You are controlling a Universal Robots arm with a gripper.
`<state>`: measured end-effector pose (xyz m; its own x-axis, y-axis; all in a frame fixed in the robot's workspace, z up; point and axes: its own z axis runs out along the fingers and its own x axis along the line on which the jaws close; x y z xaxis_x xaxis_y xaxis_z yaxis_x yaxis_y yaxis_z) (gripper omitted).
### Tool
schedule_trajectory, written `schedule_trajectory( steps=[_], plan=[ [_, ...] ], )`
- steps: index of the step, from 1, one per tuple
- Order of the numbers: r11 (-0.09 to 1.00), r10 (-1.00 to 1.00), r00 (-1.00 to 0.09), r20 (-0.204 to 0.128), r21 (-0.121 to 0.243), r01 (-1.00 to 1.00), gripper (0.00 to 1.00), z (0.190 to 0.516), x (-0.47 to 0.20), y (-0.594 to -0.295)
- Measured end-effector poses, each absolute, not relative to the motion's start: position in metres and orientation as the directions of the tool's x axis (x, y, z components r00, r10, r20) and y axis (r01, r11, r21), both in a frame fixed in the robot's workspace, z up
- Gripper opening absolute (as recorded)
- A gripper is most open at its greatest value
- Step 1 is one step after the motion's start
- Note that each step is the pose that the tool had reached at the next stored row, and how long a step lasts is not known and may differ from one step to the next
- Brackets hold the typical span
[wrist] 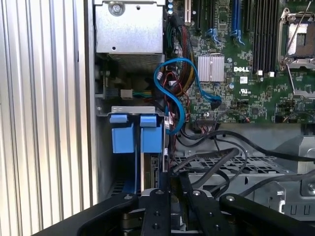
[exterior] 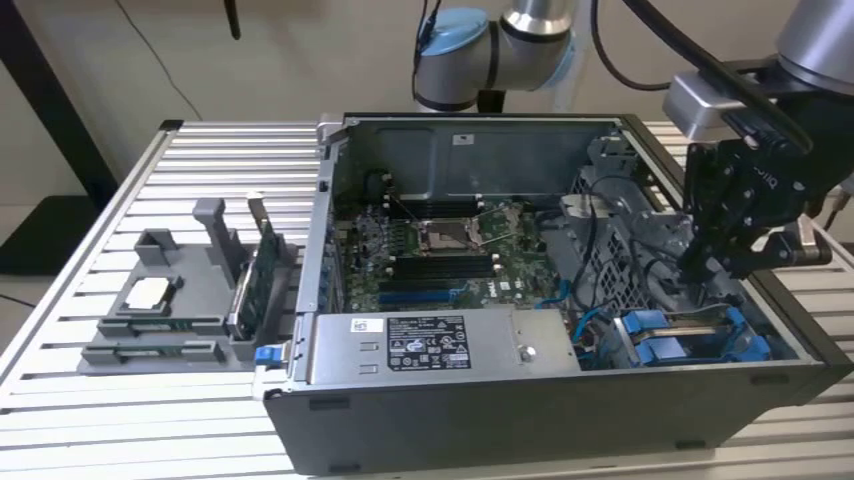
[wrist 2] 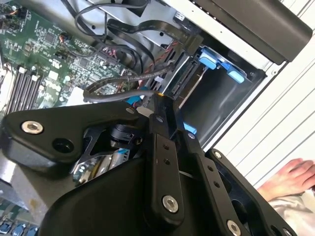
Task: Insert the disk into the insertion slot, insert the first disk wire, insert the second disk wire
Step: 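Insert the first disk wire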
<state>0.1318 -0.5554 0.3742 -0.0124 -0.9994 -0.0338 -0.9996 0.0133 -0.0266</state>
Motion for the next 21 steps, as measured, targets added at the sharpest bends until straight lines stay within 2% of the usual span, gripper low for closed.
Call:
schedule_trajectory(
  steps=[21],
  plan=[
    [0.013, -0.999, -0.012, -0.033, -0.026, -1.0, 0.19, 0.366, 0.1375, -0.5572]
  ],
)
